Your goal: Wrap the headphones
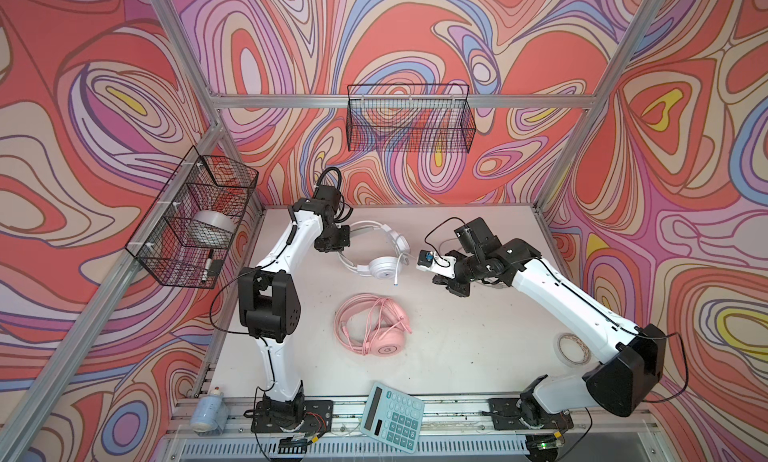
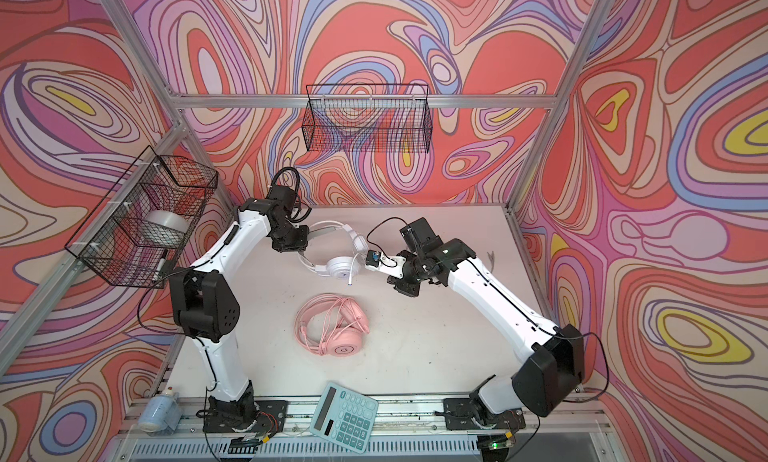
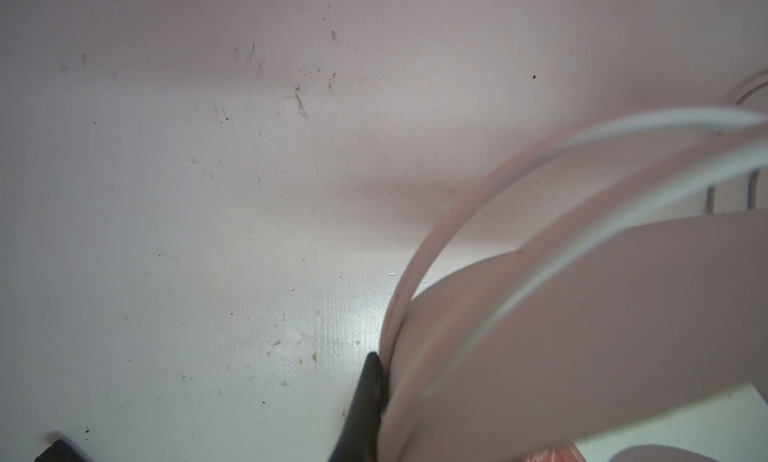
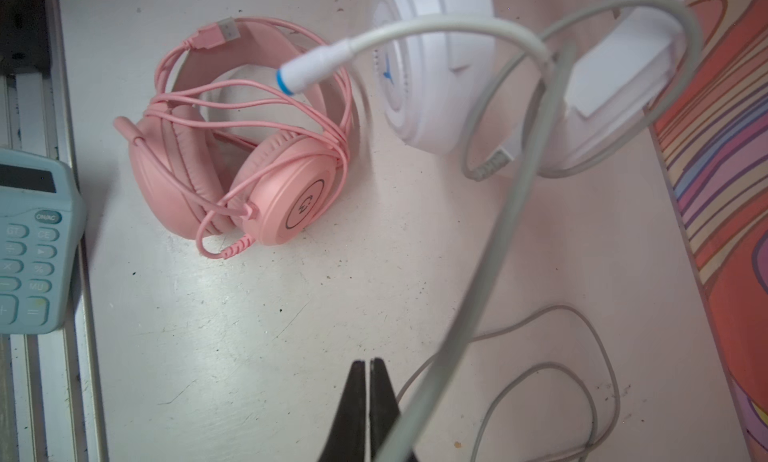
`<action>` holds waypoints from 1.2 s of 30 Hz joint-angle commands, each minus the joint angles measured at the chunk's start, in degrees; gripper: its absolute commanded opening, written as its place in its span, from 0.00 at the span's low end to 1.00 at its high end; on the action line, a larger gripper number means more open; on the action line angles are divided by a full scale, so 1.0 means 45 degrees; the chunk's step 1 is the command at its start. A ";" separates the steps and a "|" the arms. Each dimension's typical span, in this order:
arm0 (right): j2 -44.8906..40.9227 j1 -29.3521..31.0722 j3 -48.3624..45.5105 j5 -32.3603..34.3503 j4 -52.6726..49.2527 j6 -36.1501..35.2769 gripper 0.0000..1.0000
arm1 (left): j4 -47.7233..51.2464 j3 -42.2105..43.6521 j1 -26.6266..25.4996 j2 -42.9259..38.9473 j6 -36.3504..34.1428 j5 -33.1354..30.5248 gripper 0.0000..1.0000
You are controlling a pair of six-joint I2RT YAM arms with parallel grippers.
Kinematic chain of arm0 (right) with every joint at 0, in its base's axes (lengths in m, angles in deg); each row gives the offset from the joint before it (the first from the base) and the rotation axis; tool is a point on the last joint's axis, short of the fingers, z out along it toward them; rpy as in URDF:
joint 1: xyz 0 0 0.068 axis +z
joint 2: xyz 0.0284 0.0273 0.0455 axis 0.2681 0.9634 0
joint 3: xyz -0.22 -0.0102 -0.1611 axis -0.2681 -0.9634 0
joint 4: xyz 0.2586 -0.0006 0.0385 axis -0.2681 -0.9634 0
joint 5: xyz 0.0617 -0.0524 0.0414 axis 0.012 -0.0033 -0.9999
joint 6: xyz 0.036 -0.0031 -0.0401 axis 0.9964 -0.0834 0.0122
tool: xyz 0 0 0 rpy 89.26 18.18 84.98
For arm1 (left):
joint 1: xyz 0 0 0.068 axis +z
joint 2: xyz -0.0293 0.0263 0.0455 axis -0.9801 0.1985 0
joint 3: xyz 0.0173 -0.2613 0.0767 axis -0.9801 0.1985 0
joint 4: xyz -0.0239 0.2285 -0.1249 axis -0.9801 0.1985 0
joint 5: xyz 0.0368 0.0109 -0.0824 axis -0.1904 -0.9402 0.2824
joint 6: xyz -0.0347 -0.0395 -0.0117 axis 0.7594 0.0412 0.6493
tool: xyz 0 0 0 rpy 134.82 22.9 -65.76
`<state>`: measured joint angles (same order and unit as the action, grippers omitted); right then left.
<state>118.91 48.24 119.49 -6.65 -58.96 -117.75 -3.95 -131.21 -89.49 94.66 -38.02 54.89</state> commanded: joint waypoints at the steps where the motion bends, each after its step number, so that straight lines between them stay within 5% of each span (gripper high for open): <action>1: -0.0870 0.0496 -0.0540 -0.0348 0.1072 -0.0033 0.00 | 0.0502 -0.0606 0.0029 0.0317 0.0468 0.0075 0.00; 11: 0.0677 0.1173 0.1230 -0.3104 0.2413 0.2122 0.00 | 0.1024 -0.0704 0.0009 0.0447 0.1004 -0.1358 0.00; 20: 0.1207 0.1934 0.1042 -0.2469 0.0278 0.1350 0.00 | 0.1083 -0.0867 0.0153 0.0590 0.1515 -0.1200 0.00; 36: 0.1424 0.2267 -0.0291 -0.1346 -0.0435 0.2944 0.00 | 0.0946 -0.1131 0.0380 0.0555 0.2199 0.0029 0.00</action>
<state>124.64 58.03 119.16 -15.52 -59.42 -105.82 0.00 -134.40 -87.98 98.38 -29.08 51.85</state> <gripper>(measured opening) 0.052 0.084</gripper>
